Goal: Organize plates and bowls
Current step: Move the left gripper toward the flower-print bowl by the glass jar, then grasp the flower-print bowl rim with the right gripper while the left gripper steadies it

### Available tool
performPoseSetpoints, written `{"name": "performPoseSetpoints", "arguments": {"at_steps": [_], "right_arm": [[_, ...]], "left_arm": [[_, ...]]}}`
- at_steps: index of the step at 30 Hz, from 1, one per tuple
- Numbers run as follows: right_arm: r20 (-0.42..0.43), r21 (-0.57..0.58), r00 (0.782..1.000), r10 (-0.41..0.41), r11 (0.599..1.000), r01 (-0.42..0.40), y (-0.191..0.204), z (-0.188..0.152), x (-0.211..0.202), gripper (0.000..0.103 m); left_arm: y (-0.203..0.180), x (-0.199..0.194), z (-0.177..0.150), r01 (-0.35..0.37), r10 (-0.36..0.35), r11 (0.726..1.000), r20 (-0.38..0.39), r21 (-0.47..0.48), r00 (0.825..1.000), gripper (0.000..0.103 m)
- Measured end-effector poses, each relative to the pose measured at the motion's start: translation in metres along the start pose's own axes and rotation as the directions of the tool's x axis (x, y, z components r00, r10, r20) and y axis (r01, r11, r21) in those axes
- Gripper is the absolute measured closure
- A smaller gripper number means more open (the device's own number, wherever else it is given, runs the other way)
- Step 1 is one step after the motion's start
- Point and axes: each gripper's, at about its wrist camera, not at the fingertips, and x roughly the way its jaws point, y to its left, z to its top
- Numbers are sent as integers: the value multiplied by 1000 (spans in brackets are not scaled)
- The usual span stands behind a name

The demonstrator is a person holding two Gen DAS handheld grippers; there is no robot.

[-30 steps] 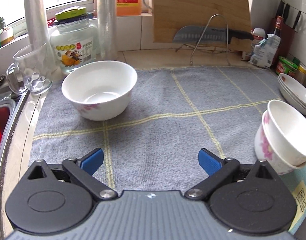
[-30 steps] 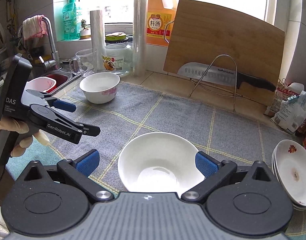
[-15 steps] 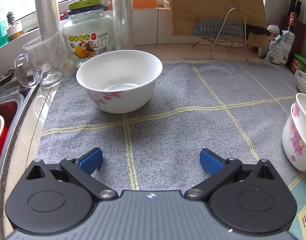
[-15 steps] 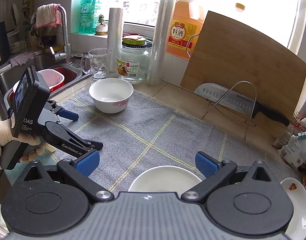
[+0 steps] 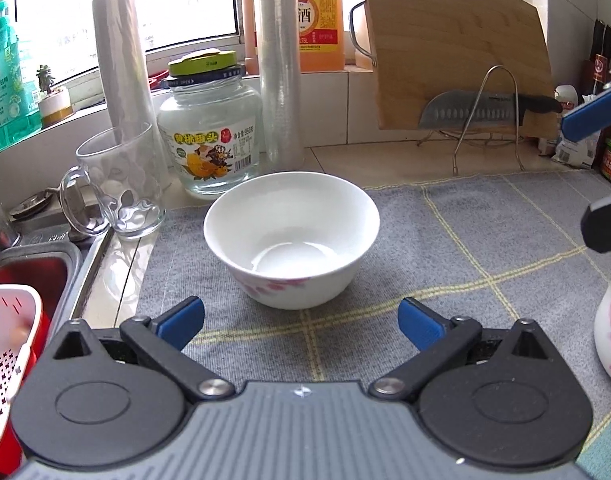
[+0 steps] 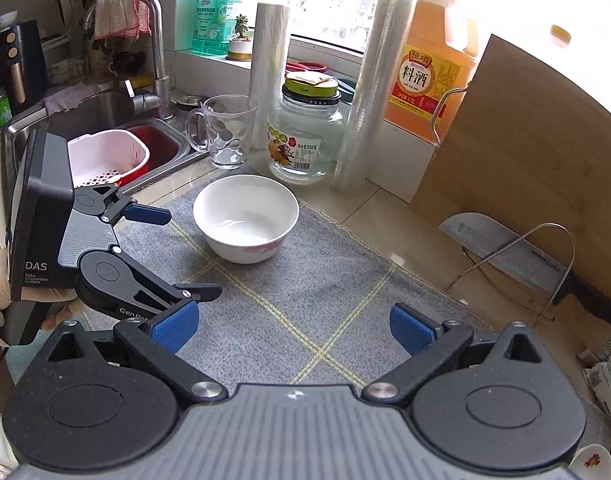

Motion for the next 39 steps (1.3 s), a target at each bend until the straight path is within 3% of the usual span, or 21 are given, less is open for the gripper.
{"name": "performPoseSetpoints", "arguments": {"at_steps": [18, 27, 39], "right_arm": [[-89, 4, 980, 177, 984, -178, -1, 70, 110, 1], [-131, 26, 963, 234, 972, -233, -4, 79, 149, 8], [-134, 46, 951, 278, 960, -275, -6, 85, 165, 16]], "left_arm": [[12, 20, 9, 22, -21, 999, 56, -23, 998, 3], [14, 22, 12, 54, -52, 998, 82, -23, 995, 7], [17, 24, 13, 62, -60, 998, 84, -24, 995, 8]]}}
